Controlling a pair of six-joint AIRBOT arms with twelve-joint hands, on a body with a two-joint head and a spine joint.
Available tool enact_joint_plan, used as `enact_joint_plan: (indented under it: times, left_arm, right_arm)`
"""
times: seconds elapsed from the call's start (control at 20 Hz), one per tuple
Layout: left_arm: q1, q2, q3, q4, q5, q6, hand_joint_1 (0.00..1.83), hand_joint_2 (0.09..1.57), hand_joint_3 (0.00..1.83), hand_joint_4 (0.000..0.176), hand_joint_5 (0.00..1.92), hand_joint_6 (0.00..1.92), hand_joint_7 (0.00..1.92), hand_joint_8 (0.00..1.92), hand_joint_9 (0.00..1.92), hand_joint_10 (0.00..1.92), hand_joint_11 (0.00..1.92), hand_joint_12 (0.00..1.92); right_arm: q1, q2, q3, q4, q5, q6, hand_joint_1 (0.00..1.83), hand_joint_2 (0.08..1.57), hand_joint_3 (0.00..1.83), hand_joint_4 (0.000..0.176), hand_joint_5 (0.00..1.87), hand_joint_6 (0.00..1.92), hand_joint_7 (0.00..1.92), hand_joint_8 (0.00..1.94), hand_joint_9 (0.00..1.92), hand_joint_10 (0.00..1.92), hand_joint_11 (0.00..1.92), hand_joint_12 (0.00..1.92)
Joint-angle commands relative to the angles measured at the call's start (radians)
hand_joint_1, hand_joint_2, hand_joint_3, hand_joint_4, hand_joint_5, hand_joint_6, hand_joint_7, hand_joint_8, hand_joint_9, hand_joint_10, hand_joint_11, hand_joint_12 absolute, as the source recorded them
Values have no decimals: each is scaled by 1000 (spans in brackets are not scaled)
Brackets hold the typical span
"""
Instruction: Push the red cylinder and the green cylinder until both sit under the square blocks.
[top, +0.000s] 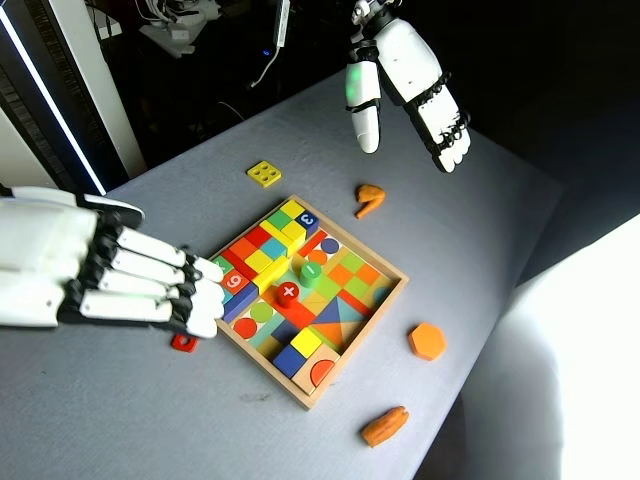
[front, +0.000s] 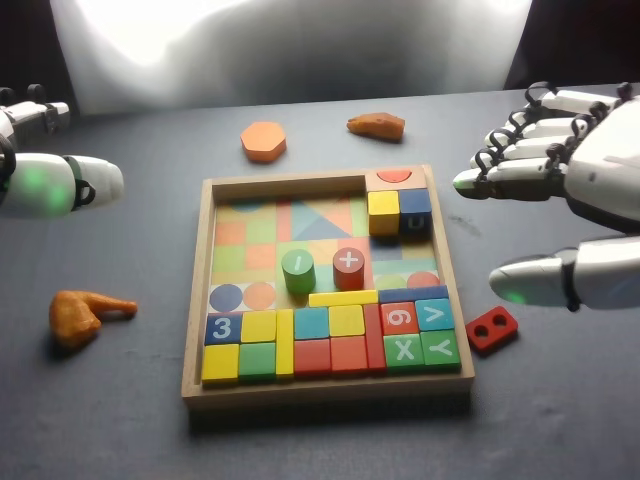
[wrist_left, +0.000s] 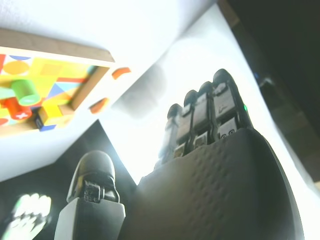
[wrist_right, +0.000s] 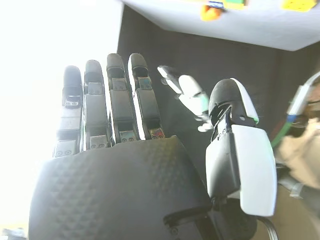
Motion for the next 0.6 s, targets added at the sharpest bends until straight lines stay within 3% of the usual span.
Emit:
enact_joint_plan:
  times: [0.0, 0.15, 0.3, 0.45, 0.55]
  left_arm:
    - [-13, 6, 4, 58, 17, -1, 0, 1251, 16, 45, 0, 0, 0, 0, 0, 0, 0, 0]
    - [-13, 5, 4, 58, 17, -1, 0, 1253, 15, 43, 0, 0, 0, 0, 0, 0, 2, 1]
    - [-13, 6, 3, 58, 17, -1, 0, 1265, 19, 44, 0, 0, 0, 0, 0, 0, 0, 0]
    - [-10, 6, 4, 58, 17, -1, 0, 1267, 17, 42, 11, 5, 0, 0, 0, 0, 0, 0]
    - [-10, 5, 5, 58, 17, -1, 0, 1270, 17, 44, 5, 2, 0, 0, 0, 0, 0, 0]
  right_arm:
    - [15, -3, 8, 8, 53, -1, 1, 1172, 0, 0, 383, 2, 324, 0, 248, 2, 0, 594]
    - [22, -82, 71, 62, 43, -52, 0, 1162, 0, 0, 429, 13, 336, 1, 257, 3, 0, 591]
    - [39, -157, 121, 122, 73, -116, 0, 1166, 1, 0, 608, 37, 359, 3, 222, 0, 0, 491]
    - [69, -242, 174, 163, 80, -170, 0, 1158, 0, 0, 706, 30, 383, 1, 207, 0, 0, 507]
    - [78, -283, 205, 213, 69, -220, 0, 1160, 0, 0, 862, 48, 352, 0, 157, 0, 0, 362]
